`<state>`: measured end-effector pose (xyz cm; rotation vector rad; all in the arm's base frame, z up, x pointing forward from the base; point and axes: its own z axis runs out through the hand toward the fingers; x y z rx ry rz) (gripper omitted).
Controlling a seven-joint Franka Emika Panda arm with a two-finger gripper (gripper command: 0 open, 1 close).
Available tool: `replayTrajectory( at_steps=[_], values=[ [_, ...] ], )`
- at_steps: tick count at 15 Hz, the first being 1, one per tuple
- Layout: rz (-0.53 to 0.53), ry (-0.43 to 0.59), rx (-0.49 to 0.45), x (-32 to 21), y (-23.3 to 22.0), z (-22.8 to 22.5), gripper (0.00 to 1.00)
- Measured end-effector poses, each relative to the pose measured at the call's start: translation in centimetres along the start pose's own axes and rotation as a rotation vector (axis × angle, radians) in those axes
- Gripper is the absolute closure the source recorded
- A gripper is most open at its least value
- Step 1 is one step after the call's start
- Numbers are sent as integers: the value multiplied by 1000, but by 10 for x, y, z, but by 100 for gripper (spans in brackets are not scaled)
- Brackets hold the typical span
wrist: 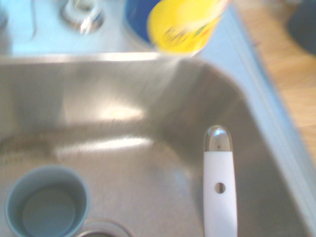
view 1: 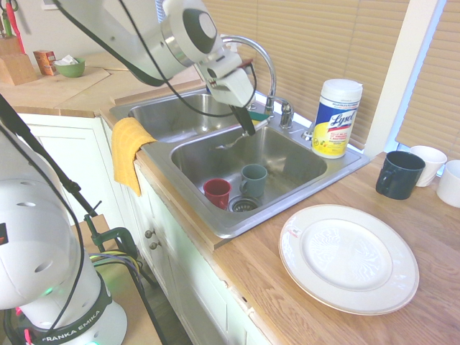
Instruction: Put the spoon into the sink
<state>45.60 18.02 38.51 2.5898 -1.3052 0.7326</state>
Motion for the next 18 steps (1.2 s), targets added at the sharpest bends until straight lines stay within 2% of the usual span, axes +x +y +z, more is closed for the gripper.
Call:
replayTrajectory(
  at_steps=[5, 11, 15, 18],
  values=[
    [-69, -30, -81, -23, -37, 83, 100],
    [-73, -69, -185, -15, -65, 175, 100],
    [-100, -115, -239, -22, -68, 209, 100],
    [-135, -130, -284, -27, -63, 213, 100]
  ],
)
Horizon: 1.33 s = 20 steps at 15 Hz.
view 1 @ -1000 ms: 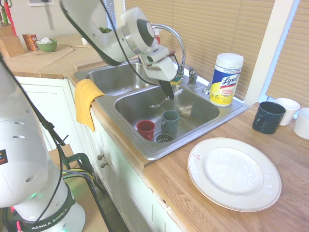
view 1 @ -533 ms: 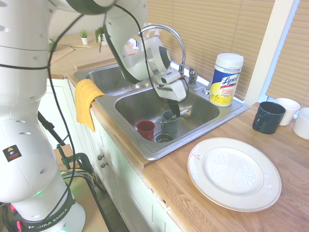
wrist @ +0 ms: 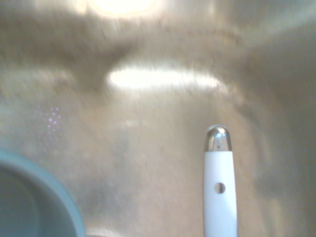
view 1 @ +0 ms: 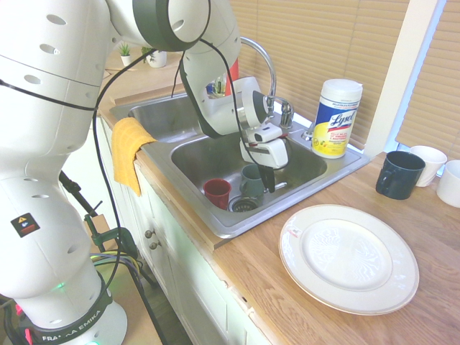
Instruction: Put the spoon into the sink
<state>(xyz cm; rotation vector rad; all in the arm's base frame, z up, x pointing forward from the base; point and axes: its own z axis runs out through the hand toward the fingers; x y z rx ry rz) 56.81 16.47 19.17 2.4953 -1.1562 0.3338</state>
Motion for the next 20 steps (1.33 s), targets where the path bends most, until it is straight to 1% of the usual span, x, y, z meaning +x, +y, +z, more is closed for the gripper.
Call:
replayTrajectory(
  at_steps=[2, 6, 9, 11, 13, 14, 20],
  values=[
    [-29, -25, -39, -4, 3, 3, 100],
    [-55, -73, -85, -6, 5, 15, 100],
    [-48, -73, -115, 2, -5, 41, 100],
    [-55, -81, -131, -3, -15, 58, 100],
    [-63, -106, -159, -12, -21, 65, 100],
    [-67, -105, -161, -13, -23, 64, 0],
    [-94, -58, -150, -16, -27, 59, 0]
  ],
)
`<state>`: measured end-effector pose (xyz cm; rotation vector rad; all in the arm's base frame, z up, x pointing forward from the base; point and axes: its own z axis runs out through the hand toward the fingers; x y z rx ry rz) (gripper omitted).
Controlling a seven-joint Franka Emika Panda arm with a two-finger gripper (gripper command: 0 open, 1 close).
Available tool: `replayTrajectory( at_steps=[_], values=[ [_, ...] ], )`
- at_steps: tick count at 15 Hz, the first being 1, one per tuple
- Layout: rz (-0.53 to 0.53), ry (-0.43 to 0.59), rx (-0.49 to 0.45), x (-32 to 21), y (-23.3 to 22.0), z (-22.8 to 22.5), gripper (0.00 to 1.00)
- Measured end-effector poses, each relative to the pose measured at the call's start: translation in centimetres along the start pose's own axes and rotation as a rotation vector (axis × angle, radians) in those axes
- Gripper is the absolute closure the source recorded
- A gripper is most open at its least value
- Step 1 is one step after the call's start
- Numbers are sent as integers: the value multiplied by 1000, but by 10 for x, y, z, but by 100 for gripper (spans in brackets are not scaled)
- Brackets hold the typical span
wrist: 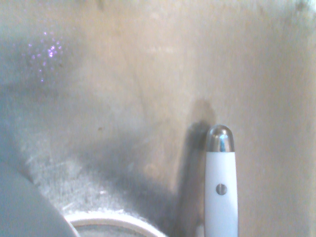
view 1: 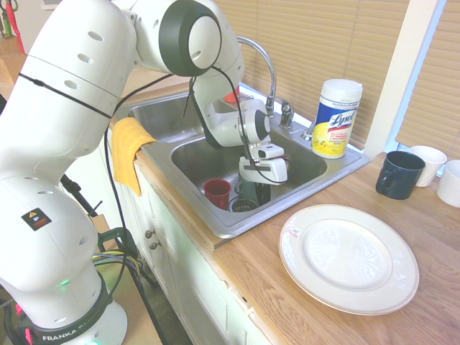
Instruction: Put the spoon into the sink
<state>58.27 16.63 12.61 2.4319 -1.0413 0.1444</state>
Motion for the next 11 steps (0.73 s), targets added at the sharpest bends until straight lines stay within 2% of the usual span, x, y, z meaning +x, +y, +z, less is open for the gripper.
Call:
replayTrajectory(
  at_steps=[8, 11],
  values=[
    [-15, 26, 19, 2, 8, -7, 0],
    [-36, 60, 61, -3, 20, -24, 0]
  ],
)
